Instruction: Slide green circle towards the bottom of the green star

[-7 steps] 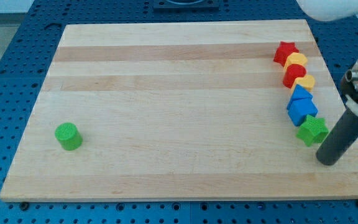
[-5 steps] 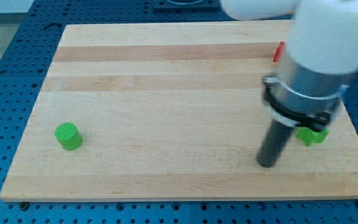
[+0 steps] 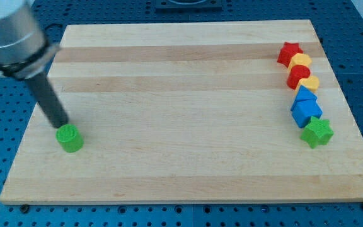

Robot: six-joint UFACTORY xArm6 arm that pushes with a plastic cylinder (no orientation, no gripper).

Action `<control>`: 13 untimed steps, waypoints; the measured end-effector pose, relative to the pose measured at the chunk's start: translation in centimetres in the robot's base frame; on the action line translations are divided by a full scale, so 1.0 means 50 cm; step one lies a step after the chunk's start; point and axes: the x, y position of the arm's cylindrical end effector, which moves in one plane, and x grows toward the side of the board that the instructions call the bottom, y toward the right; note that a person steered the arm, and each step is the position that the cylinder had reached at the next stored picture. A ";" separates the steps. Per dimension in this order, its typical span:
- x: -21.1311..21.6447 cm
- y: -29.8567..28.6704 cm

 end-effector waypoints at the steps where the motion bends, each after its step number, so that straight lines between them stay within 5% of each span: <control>1: 0.038 -0.069; 5: 0.075 0.297; 7: 0.075 0.319; 10: 0.116 0.576; 13: 0.116 0.569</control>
